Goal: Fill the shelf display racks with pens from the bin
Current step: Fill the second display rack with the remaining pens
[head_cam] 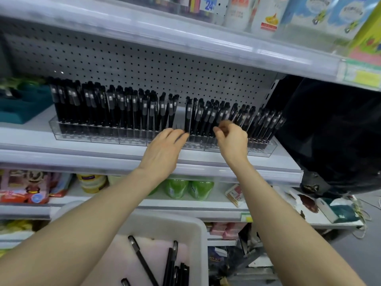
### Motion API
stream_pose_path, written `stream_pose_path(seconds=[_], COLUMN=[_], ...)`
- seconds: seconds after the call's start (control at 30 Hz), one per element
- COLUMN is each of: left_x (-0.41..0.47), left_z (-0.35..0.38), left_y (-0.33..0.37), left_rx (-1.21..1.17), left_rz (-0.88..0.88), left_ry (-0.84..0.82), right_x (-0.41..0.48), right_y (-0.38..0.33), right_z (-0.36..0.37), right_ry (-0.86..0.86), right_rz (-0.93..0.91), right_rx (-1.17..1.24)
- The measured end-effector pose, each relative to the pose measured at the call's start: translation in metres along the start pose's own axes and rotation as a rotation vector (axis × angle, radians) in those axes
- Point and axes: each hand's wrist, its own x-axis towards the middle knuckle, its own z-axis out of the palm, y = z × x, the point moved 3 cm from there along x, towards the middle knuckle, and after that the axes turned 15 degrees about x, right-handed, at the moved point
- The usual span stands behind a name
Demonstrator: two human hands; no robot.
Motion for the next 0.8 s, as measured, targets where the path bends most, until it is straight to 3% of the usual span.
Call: stream_pose_path(seconds=[0.47, 0.8], left_x=[-0.019, -0.107], left_z=[-0.01, -0.028], left_y=[-0.005, -0.027], left_rx=[-0.053, -0.159], left_rz=[0.022, -0.042], left_ry=[-0.03, -0.021], right_x=[-0.013, -0.106], right_y=[-0.001, -0.013], right_z=[0.001, 0.021], right_ry=[0.053, 0.098], right_rz=[0.07, 0.044], right_rx=[0.024, 0.123])
